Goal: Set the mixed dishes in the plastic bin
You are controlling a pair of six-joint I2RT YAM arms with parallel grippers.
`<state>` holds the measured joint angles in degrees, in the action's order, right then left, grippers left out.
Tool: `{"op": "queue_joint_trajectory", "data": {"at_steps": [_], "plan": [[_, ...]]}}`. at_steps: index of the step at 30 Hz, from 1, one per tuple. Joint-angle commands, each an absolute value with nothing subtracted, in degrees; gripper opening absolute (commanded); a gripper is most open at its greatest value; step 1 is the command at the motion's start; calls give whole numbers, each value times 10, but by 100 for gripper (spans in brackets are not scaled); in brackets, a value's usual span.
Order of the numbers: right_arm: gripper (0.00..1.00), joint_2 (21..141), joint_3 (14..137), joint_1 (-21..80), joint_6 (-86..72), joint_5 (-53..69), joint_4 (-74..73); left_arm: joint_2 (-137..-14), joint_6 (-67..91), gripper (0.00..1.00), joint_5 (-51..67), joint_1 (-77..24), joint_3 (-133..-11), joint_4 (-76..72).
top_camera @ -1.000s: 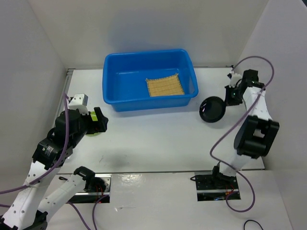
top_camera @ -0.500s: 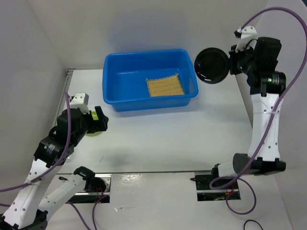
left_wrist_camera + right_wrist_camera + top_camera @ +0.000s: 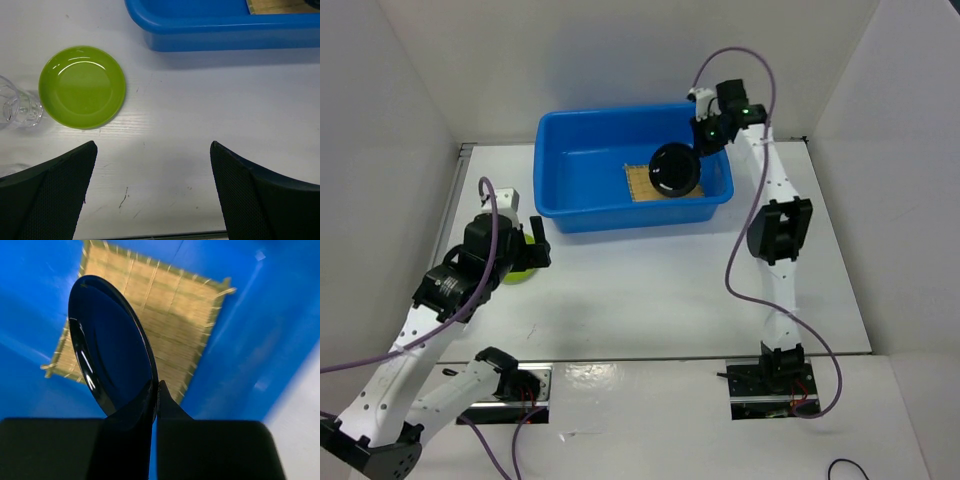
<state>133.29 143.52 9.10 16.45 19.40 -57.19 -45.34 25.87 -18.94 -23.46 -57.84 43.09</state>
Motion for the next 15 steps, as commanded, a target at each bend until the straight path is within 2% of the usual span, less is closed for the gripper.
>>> {"op": "queue_joint_trajectory", "data": {"at_steps": [1, 6, 11, 15], "plan": [[0, 1367, 1526, 111, 167, 161, -585, -466, 268, 100, -209, -236, -577, 412], [0, 1453, 1574, 116, 167, 127, -575, -482, 274, 100, -221, -236, -577, 412], [0, 1489, 1597, 121, 156, 77, -563, -492, 274, 100, -226, -236, -577, 412], [8, 1496, 1602, 121, 150, 65, -558, -503, 274, 100, -226, -236, -577, 412]]}}
